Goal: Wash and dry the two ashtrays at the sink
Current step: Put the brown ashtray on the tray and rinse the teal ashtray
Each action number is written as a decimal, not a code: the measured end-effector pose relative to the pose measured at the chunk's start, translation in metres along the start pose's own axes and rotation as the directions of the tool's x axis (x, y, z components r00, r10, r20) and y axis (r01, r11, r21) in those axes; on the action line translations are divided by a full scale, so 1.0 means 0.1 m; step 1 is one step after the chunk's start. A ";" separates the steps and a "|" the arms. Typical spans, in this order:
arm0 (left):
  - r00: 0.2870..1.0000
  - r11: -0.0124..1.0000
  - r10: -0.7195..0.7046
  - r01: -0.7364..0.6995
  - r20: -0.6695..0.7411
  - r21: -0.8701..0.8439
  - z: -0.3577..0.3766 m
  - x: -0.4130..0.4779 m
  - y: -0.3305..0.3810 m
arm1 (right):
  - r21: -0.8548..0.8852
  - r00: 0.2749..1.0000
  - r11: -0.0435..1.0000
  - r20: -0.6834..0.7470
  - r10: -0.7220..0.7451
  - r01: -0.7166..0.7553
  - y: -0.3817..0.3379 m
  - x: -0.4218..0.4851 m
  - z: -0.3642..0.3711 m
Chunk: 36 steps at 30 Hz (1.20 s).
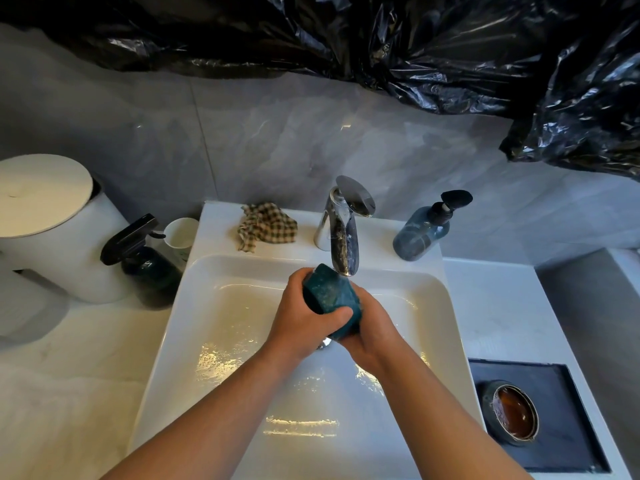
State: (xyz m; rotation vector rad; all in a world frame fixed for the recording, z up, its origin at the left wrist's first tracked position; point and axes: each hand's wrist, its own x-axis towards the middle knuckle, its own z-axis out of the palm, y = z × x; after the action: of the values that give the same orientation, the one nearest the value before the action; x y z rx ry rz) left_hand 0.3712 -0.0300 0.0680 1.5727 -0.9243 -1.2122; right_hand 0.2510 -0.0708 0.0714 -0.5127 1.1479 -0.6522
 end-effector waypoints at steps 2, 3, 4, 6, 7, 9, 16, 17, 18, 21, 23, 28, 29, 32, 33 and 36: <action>0.998 0.984 0.049 -0.043 -0.031 0.176 -0.01 0.00 -0.02 | -0.077 0.999 0.996 0.019 0.038 -0.036 -0.05 -0.04 0.00; 0.996 0.963 0.079 -0.067 -0.033 0.260 -0.02 -0.01 -0.02 | -0.098 0.998 0.994 0.031 0.061 -0.057 -0.07 -0.05 0.00; 0.993 0.939 0.112 -0.096 -0.029 0.331 -0.02 -0.01 -0.01 | -0.117 0.996 0.991 0.049 0.071 -0.065 -0.09 -0.06 0.01; 0.987 0.896 0.162 -0.148 0.001 0.419 -0.02 -0.03 0.00 | -0.136 0.995 0.989 0.074 0.067 -0.056 -0.09 -0.08 0.02; 0.987 0.885 0.158 -0.151 0.021 0.441 -0.03 -0.04 0.01 | -0.138 0.996 0.989 0.072 0.060 -0.049 -0.08 -0.09 0.02; 0.993 0.890 0.102 -0.119 0.062 0.439 -0.05 -0.04 0.03 | -0.121 0.997 0.992 0.066 0.043 -0.035 -0.06 -0.10 0.00; 0.985 0.986 -0.120 0.133 0.120 -0.104 -0.15 0.03 -0.04 | -0.045 0.999 0.998 -0.014 0.038 -0.039 -0.06 -0.15 -0.03; 0.981 0.980 -0.137 0.154 0.136 -0.122 -0.15 0.03 -0.05 | -0.063 0.998 0.997 -0.042 0.048 -0.051 -0.08 -0.16 -0.02; 0.978 0.976 -0.155 0.174 0.141 -0.130 -0.14 0.03 -0.05 | -0.092 0.995 0.993 -0.078 0.061 -0.068 -0.10 -0.16 -0.01; 0.970 0.964 -0.219 0.232 0.105 -0.129 -0.12 0.04 -0.02 | -0.191 0.984 0.976 -0.163 0.075 -0.106 -0.15 -0.19 0.03; 0.969 0.962 -0.236 0.243 0.072 -0.124 -0.12 0.07 0.01 | -0.310 0.982 0.947 -0.187 0.027 -0.085 -0.16 -0.16 0.05; 0.973 0.957 -0.229 0.230 0.027 -0.178 -0.22 0.10 0.10 | -0.362 0.985 0.932 -0.156 -0.076 0.014 -0.17 -0.17 0.08; 0.973 0.955 -0.231 0.232 0.030 -0.186 -0.24 0.10 0.10 | -0.357 0.986 0.934 -0.148 -0.078 0.020 -0.16 -0.17 0.08; 0.969 0.953 -0.240 0.246 0.053 -0.178 -0.30 0.10 0.09 | -0.421 0.988 0.907 -0.135 -0.075 0.011 -0.12 -0.15 0.07; 0.968 0.952 -0.244 0.252 0.067 -0.175 -0.31 0.10 0.08 | -0.445 0.989 0.896 -0.135 -0.065 -0.002 -0.12 -0.15 0.09; 0.959 0.948 -0.251 0.271 0.134 -0.168 -0.31 0.07 0.11 | -0.463 0.990 0.886 -0.134 -0.033 -0.033 -0.10 -0.13 0.09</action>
State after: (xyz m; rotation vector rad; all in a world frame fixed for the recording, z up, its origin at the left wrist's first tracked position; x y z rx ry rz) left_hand 0.4030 -0.0332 0.0794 1.5229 -0.6625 -1.5404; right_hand 0.2543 -0.0686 0.0902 -0.8857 1.4455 -0.4108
